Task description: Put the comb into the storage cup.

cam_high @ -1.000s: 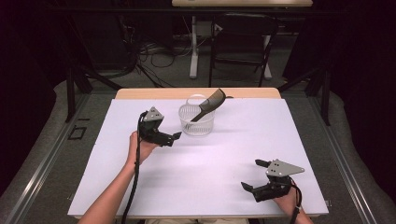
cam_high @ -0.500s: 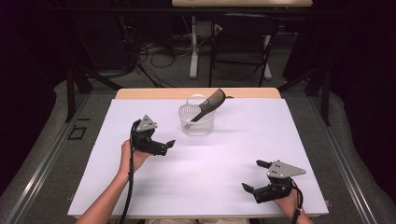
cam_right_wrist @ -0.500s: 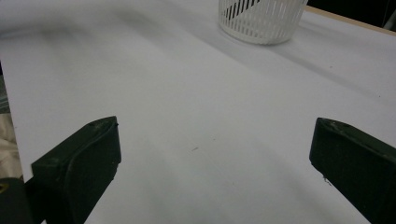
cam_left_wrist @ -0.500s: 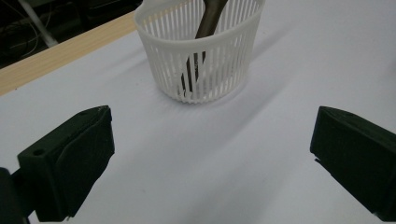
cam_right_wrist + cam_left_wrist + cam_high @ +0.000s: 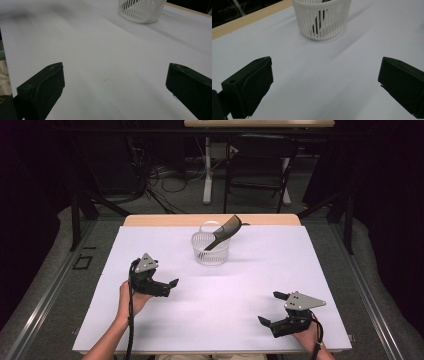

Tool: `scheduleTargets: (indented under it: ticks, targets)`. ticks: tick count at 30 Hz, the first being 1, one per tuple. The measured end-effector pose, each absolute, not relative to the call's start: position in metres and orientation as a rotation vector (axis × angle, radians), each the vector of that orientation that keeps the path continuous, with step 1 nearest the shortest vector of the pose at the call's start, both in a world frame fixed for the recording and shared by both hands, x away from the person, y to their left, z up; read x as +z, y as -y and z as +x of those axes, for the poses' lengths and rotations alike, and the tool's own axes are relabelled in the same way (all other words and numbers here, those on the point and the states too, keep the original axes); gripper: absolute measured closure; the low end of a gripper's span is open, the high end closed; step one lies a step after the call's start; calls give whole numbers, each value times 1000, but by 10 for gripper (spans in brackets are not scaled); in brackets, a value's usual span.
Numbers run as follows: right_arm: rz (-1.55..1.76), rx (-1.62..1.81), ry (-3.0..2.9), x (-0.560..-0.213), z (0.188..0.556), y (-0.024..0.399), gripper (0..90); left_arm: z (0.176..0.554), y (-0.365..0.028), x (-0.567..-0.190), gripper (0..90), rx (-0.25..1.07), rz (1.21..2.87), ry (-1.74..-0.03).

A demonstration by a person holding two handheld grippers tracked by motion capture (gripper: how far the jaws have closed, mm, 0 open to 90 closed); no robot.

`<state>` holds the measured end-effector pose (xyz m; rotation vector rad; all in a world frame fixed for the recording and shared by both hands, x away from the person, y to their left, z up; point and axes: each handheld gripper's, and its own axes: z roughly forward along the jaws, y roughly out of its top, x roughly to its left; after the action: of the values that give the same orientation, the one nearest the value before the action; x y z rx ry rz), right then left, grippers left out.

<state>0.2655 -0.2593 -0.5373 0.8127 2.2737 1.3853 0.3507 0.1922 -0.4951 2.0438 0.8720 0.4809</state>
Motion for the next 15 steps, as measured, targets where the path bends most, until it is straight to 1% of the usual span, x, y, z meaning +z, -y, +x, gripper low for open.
scheduleTargets:
  ticks: [15]
  targets:
    - [814, 1380, -2271, -537, 265, 260, 17, 322, -206, -507, 0, 492, 2055, -891]
